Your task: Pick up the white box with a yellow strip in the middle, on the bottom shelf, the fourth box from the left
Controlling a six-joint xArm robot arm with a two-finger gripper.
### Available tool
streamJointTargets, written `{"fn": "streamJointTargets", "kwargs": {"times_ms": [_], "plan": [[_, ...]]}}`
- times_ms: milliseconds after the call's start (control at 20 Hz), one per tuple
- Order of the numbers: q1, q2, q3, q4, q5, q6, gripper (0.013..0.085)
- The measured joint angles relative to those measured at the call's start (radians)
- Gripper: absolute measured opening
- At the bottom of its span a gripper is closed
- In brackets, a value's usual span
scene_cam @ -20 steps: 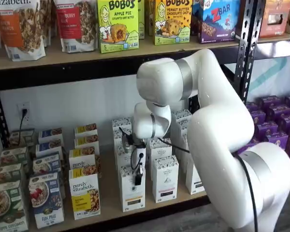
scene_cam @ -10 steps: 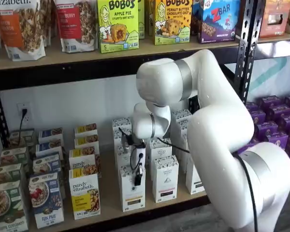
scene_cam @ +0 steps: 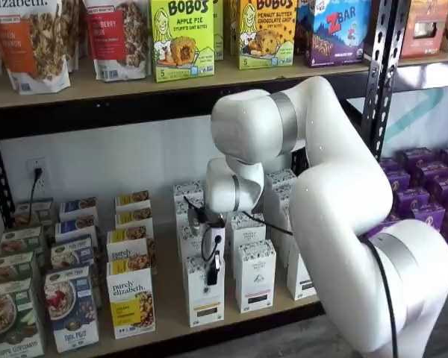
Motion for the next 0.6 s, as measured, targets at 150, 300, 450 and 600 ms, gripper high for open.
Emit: {"fn": "streamJointTargets", "kwargs": {"times_ms": [150,300,450,600], "plan": [[0.001,0.001,0.001,-0.004,-0.003,0.004,0.0530],[-0.001,0.000,0.001,-0.002,-0.002,0.000,0.0530],[-0.003,-0.002,0.002,-0.001,0.003,-0.002,0.0530],[-0.005,-0.004,0.004,-0.004,0.007,-0.001,0.0490]]}}
